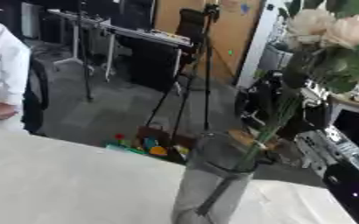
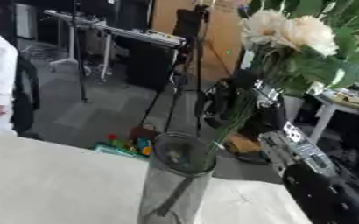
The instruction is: Arrange flowers into the vase.
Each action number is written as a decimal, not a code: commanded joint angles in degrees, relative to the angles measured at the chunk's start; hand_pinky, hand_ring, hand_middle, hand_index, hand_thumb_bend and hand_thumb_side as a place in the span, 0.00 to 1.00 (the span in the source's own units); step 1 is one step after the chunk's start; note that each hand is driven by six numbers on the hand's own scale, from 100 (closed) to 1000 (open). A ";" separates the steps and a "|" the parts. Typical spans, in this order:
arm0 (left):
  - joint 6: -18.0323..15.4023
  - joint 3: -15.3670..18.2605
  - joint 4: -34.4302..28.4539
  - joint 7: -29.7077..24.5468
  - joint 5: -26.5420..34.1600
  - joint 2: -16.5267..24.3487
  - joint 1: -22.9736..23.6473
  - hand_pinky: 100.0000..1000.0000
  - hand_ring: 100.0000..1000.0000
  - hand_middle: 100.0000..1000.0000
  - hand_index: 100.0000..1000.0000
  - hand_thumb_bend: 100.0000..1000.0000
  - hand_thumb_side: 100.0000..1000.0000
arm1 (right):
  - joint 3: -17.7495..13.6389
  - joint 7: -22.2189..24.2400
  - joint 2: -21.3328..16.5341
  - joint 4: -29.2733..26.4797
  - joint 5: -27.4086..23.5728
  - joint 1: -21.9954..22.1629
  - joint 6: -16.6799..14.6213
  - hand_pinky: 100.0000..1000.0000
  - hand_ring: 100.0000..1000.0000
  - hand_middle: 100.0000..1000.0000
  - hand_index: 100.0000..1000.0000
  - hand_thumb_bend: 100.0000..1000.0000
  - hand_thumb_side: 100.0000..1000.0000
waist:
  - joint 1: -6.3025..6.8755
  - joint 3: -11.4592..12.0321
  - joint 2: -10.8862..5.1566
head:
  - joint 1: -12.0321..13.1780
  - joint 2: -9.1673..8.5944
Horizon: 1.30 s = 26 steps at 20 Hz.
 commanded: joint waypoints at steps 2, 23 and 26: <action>0.04 0.39 -0.98 0.03 -0.06 0.18 -0.86 0.68 0.63 0.86 0.92 0.25 1.00 | -0.48 10.86 -2.60 -1.42 0.93 -0.80 -12.54 0.00 0.56 0.31 0.48 0.08 0.84 | 0.60 -0.12 -1.16 | -0.24 -0.88; 0.29 0.55 -0.98 0.00 0.14 -0.19 -0.65 0.68 0.63 0.86 0.92 0.25 1.00 | 0.00 10.86 -2.48 -1.39 2.68 -0.84 -16.91 0.11 0.68 0.40 0.58 0.08 0.86 | 0.60 -0.43 -1.31 | -0.39 -0.91; 0.29 0.60 -0.98 0.03 0.19 -0.26 -0.62 0.67 0.63 0.86 0.92 0.26 0.99 | 0.18 10.86 -2.54 -1.27 5.04 -0.91 -17.90 0.17 0.71 0.44 0.63 0.10 0.88 | 0.60 -0.67 -1.57 | -0.49 -0.93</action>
